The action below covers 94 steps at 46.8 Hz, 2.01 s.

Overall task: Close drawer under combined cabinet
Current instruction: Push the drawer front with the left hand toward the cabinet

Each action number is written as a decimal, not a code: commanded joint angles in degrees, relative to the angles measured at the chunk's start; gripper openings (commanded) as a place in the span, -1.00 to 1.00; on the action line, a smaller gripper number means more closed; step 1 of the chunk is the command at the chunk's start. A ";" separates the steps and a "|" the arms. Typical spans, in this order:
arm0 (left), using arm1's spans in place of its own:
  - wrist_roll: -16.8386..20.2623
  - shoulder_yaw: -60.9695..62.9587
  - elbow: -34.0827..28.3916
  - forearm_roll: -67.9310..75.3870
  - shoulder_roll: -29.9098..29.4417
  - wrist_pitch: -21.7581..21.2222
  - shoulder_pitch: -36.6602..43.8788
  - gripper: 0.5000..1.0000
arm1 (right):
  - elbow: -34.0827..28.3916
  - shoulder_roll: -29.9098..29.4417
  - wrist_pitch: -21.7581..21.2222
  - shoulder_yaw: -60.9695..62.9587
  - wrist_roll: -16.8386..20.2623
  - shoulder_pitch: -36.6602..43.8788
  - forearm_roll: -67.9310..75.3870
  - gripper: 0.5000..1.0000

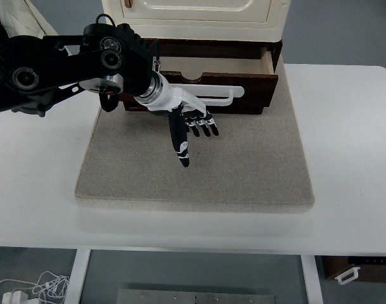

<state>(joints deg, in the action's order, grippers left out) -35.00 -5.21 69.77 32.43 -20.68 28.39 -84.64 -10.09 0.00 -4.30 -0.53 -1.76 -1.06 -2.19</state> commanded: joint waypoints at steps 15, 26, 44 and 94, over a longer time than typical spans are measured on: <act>0.00 -0.50 -3.85 0.61 0.46 -0.44 0.18 1.00 | -0.02 0.00 -0.01 0.00 0.00 0.00 0.00 0.81; 0.00 -0.94 -5.87 1.93 1.69 -0.88 0.27 1.00 | -0.02 0.00 -0.01 0.00 0.00 0.00 0.00 0.81; 0.00 -3.14 -11.49 2.72 2.93 -1.32 0.62 1.00 | -0.02 0.00 -0.01 0.00 0.00 0.00 0.00 0.81; 0.00 -4.99 -12.38 2.63 4.68 -2.64 2.11 1.00 | 0.07 0.00 -0.01 0.00 0.00 0.00 0.00 0.81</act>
<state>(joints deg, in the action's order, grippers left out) -35.00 -10.12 56.63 35.00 -16.60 25.63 -83.03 -10.10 0.00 -4.31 -0.53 -1.76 -1.06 -2.20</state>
